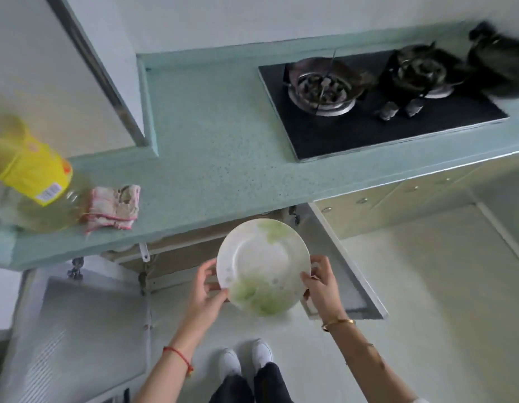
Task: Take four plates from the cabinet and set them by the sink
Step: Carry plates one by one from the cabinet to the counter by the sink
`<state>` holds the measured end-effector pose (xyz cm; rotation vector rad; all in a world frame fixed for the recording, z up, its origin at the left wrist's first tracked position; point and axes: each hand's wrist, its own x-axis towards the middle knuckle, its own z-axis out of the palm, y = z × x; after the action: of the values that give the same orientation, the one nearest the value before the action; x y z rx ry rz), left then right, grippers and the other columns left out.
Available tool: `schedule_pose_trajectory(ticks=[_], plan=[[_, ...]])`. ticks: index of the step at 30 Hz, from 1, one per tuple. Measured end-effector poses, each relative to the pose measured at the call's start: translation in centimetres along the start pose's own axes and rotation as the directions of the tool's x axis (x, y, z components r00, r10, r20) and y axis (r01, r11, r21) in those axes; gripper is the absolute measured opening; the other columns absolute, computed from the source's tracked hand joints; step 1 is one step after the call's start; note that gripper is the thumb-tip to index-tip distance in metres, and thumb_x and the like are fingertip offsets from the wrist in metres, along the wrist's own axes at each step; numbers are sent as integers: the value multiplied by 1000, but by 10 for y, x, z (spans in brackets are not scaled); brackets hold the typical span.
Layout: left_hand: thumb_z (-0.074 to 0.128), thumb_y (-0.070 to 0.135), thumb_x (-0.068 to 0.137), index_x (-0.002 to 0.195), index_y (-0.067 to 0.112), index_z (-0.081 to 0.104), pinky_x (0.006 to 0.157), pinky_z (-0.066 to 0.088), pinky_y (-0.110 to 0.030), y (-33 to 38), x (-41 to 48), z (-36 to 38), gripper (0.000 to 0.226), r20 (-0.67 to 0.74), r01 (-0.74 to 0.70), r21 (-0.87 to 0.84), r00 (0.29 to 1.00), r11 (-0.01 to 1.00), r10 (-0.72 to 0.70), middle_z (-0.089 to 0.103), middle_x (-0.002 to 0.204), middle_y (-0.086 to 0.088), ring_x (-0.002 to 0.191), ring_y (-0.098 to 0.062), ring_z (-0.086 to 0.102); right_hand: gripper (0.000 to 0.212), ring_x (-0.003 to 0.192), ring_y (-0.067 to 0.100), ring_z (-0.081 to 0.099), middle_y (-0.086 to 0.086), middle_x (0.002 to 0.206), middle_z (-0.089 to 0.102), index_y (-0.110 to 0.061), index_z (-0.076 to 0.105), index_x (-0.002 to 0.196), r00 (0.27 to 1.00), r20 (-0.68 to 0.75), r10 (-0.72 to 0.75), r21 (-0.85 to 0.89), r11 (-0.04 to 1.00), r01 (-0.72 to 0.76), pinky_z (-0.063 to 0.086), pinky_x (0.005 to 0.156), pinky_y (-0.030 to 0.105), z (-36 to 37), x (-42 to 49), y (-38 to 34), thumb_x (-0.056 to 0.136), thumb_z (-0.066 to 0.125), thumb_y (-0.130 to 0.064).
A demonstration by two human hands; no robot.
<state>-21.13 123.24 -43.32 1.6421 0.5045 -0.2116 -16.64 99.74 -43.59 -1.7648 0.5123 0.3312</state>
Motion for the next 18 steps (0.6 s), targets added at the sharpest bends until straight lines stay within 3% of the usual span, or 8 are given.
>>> schedule_pose_trajectory(ticks=[3,7,10,14,18], plan=[[72,-7,81,136,17,47,67,59,-21,56,-21,9,65,40,-74,0,996,997,74,56,124,1,96,-12,63,24,57,22,51,11,72,57,-11,49,99,999,-41,-31,85,996,34,41,42,24,-33,-35,-41,88,49,10],[73,-4,81,132,24,50,86,60,-38,110,-42,27,63,145,-186,30,973,982,180,61,120,11,99,-5,67,24,56,21,48,4,71,53,-10,49,102,984,-152,-96,172,978,121,41,42,23,-81,-75,-72,88,50,9],[71,-6,81,130,25,51,87,59,-35,137,-55,52,62,248,-231,34,944,972,216,62,120,12,106,-8,67,22,54,20,48,3,69,53,-10,51,101,957,-272,-96,223,962,159,39,43,25,-118,-106,-74,86,52,6],[68,-10,80,129,21,52,65,57,-17,170,-80,99,60,428,-274,32,873,961,235,64,117,7,105,-14,67,23,44,17,42,9,73,53,-4,51,103,897,-441,-39,310,931,193,36,39,24,-168,-151,-66,83,51,9],[73,8,75,128,31,51,78,59,-27,192,-103,163,61,595,-305,79,778,949,200,63,121,6,110,-14,65,22,40,17,39,12,77,54,-2,53,99,807,-590,29,351,909,224,34,37,24,-225,-189,-49,80,53,10]])
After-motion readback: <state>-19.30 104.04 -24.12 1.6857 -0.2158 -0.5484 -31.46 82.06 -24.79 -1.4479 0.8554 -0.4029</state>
